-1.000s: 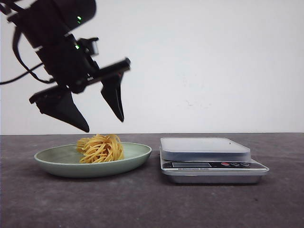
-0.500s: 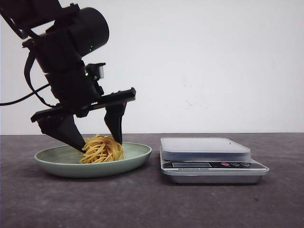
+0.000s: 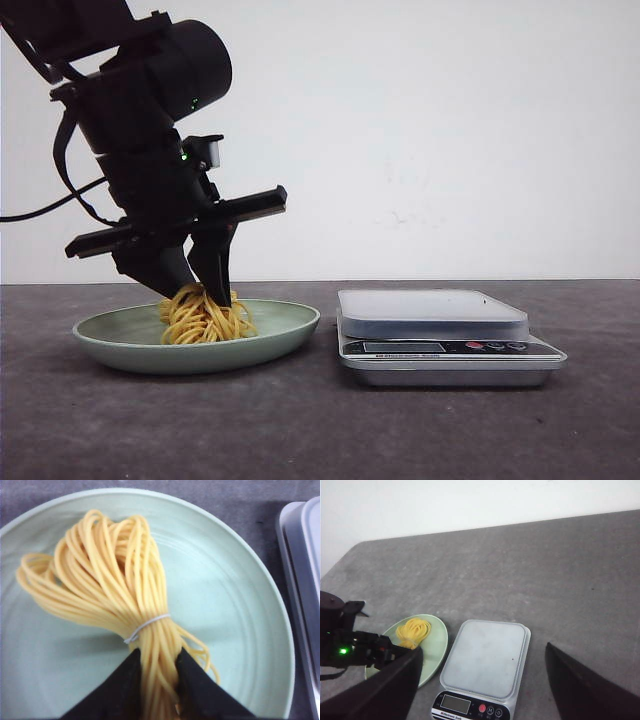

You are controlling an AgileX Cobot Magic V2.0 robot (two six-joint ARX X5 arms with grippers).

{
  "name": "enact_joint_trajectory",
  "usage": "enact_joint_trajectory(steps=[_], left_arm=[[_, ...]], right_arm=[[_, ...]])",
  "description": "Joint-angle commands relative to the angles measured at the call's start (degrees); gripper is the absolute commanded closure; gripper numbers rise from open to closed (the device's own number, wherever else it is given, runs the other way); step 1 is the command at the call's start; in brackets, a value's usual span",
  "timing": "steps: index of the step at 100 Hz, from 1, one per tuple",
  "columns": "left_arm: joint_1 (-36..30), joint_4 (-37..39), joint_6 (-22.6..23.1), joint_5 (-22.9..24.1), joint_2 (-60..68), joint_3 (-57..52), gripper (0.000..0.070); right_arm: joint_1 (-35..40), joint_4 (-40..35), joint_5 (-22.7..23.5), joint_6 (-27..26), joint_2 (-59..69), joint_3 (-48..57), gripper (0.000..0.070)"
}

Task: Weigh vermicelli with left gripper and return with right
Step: 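Lift the vermicelli with the left gripper and carry it over the scale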

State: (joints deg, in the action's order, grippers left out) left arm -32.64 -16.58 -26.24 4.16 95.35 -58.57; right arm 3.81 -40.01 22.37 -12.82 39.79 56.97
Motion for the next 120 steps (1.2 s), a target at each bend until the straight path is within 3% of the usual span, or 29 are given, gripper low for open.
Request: enact_joint_trajectory(steps=[1,23,43,68,120], left_arm=[[-0.33,0.09,0.98,-0.11,-2.84,-2.16,0.0696],[-1.95,-4.39,2.62,-3.56,-13.29,-4.81,0.0695],[-6.25,-3.93,2.62,-4.7,-16.24,-10.29,0.0695],[-11.26,1.86,1.99,-4.57,-8.7,-17.35,0.0696],[-16.37,4.39,1.11,-4.66,11.74,-20.41,0.0696]], right_arm=[[0.2,0.15,0.13,1.09,0.17,1.05,0.0207],[0.2,0.13,0.13,1.25,0.15,1.05,0.0207],[0.2,0.35,0.13,1.22,0.15,1.05,0.0207],[0.2,1.01,0.15,0.61,0.11,1.11,0.0207],[0.2,0.94,0.11,0.61,0.11,1.14,0.0207]])
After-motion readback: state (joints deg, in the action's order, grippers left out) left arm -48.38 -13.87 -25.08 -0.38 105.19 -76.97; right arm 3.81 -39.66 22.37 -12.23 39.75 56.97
